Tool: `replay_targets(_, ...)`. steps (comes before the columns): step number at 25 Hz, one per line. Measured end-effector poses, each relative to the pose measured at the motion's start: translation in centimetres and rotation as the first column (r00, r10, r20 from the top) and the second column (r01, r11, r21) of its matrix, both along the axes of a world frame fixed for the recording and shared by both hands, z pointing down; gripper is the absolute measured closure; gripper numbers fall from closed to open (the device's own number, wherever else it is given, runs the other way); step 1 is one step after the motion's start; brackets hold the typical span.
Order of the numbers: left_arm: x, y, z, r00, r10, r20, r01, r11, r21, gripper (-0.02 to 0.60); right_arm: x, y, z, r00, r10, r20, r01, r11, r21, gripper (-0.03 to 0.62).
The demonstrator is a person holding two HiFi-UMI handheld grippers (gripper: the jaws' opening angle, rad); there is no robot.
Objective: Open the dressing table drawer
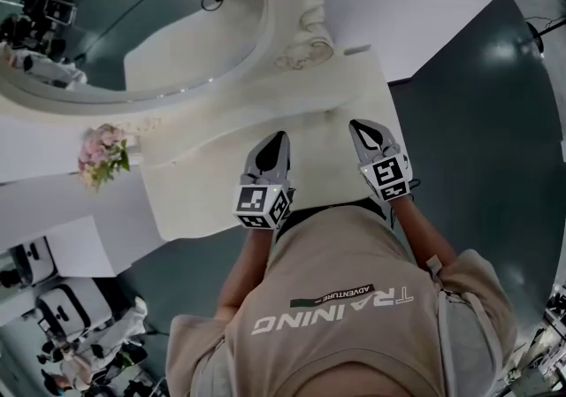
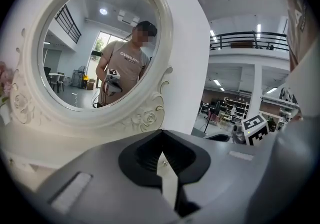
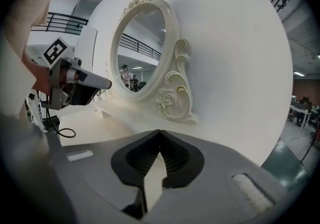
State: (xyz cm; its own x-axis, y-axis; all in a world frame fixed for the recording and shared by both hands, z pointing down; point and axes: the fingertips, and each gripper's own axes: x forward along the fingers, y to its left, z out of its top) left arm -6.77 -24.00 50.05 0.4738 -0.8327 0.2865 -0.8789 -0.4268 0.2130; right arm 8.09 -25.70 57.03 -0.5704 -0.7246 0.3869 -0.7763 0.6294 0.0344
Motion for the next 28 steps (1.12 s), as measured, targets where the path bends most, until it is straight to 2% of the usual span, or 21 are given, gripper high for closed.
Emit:
replay_targets(2, -0.3, -0.1, 0.1, 1.000, -0.004, 0.010, 0.004, 1.000, 0.003, 0.563, -0.3, -0.5, 0.7, 1.000, 0.005, 0.004, -0.005, 1.000, -0.013, 0.584)
replay_targets(4, -0.7, -0.1, -0.1, 1.000, -0.011, 0.018, 0.011, 1.000, 0.006, 0.563, -0.4, -0.6, 1.6, 1.000, 0.017, 0.014, -0.016, 0.999, -0.051, 0.494)
replay_targets(5, -0.8, -0.1, -0.4, 1.000, -0.015, 0.018, 0.015, 1.000, 0.008, 0.563, -0.4, -0.7, 1.9, 1.000, 0.024, 0.018, -0.023, 0.997, -0.069, 0.479)
replay_targets(10, -0.1, -0.1, -1.5, 1.000, -0.012, 0.007, 0.011, 1.000, 0.021, 0.563, -0.6, -1.3, 4.4, 0.999, 0.041, 0.003, -0.040, 0.990, -0.135, 0.467)
replay_targets(18, -1.6, -0.6, -1.0, 1.000, 0.000, -0.009, 0.001, 1.000, 0.021, 0.563, -2.2, -2.3, 10.0, 0.995, 0.092, -0.046, -0.100, 0.965, -0.241, 0.467)
replay_targets(28, -3.1, -0.6, 0.4, 1.000, 0.015, -0.008, -0.016, 1.000, -0.022, 0.563, -2.8, -5.2, 13.2, 0.982, 0.179, -0.061, -0.189, 0.934, -0.302, 0.467)
